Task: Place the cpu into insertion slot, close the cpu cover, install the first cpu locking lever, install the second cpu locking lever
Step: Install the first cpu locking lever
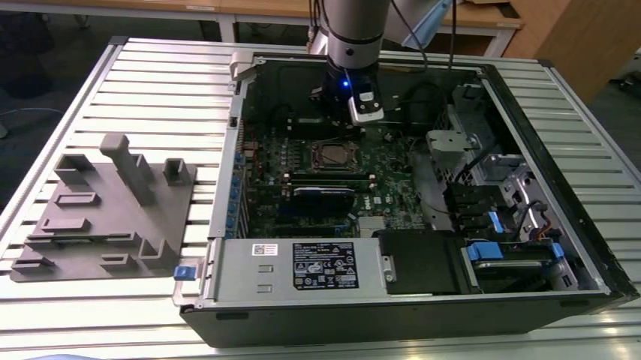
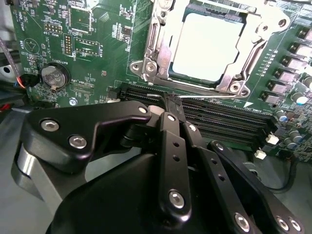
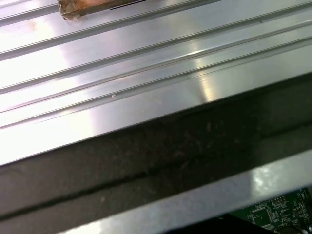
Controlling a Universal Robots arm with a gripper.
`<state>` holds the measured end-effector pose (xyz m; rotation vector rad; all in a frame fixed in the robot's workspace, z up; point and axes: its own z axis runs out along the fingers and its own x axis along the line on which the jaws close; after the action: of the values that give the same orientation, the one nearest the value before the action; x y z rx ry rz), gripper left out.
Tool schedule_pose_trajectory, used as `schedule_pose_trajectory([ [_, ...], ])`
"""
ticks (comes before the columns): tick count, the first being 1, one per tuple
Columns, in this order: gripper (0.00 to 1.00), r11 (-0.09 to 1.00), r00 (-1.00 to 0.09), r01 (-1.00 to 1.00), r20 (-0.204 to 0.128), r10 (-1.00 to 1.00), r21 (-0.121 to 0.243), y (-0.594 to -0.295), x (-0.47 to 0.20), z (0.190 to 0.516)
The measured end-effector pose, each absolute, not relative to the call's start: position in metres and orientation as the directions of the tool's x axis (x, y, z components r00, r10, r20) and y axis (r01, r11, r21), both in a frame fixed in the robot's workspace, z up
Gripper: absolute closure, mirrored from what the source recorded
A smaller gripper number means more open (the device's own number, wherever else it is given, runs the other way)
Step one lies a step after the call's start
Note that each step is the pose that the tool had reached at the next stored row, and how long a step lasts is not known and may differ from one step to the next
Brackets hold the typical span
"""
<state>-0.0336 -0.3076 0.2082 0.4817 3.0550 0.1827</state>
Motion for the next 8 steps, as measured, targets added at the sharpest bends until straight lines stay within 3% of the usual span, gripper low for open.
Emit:
schedule_pose_trajectory([
  [8, 0.89, 0.945, -0.950, 0.302, -0.040, 0.309, 0.128, -0.3076, -0.0338, 0.2077],
])
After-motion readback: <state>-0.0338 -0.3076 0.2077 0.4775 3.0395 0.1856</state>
